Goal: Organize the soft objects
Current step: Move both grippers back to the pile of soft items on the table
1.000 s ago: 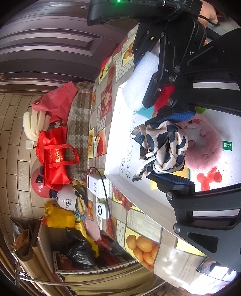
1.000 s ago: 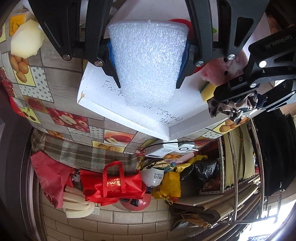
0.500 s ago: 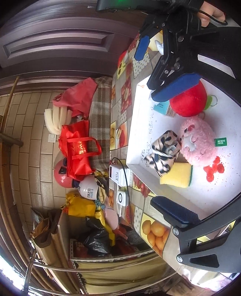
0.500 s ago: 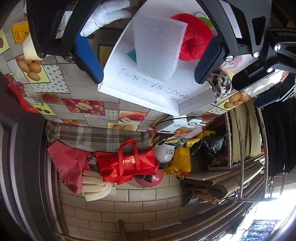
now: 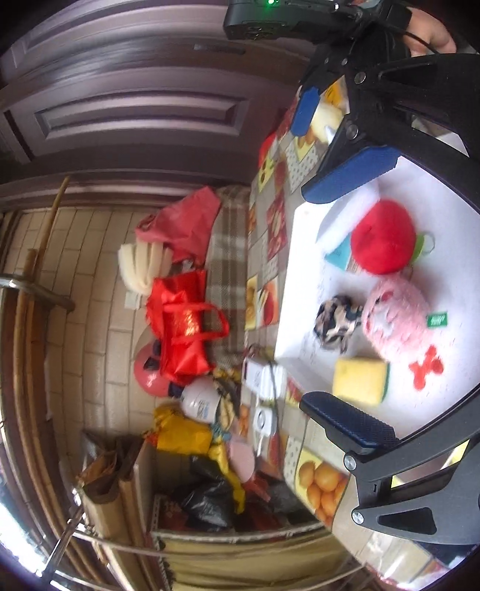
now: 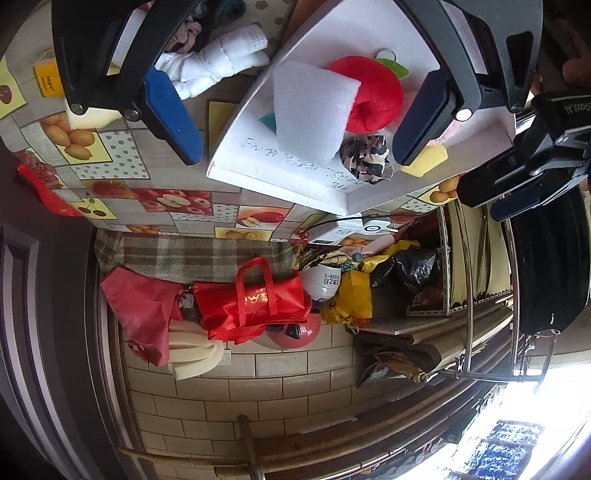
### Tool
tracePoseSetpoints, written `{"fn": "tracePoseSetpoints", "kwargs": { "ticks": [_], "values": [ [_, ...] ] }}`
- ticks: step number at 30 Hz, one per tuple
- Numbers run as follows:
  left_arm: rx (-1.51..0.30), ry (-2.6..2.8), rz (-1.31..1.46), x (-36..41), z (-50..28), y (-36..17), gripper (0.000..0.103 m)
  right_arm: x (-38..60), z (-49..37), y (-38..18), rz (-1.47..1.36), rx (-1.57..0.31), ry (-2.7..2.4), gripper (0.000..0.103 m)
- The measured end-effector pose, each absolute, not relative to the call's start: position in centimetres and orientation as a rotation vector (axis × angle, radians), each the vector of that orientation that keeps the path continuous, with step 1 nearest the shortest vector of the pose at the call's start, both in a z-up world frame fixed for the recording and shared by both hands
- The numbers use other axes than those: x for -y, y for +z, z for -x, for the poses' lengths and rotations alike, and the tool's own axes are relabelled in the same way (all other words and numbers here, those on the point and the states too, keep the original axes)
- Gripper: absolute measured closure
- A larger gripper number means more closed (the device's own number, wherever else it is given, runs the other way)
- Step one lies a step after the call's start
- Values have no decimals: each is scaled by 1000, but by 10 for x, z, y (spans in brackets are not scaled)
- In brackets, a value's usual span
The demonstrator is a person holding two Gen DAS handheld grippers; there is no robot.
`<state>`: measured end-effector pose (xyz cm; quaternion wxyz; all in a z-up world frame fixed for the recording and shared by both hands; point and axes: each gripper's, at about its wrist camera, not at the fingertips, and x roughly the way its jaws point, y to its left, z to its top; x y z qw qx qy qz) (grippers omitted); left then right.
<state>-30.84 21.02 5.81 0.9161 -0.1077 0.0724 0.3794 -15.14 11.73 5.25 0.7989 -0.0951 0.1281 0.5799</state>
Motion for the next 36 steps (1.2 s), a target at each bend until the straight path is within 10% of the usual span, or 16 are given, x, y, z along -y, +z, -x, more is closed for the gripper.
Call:
{"fn": "tracePoseSetpoints", "kwargs": {
  "ticks": [21, 28, 36],
  "values": [
    [-473, 320, 70, -114, 185, 50, 1, 23, 28, 45, 284, -537, 1065, 1],
    [-494, 309, 223, -144, 178, 50, 1, -18, 36, 18, 493, -720, 1213, 36],
    [-496, 324, 161, -133, 168, 48, 1, -53, 28, -1, 582, -757, 1209, 37]
  ]
}}
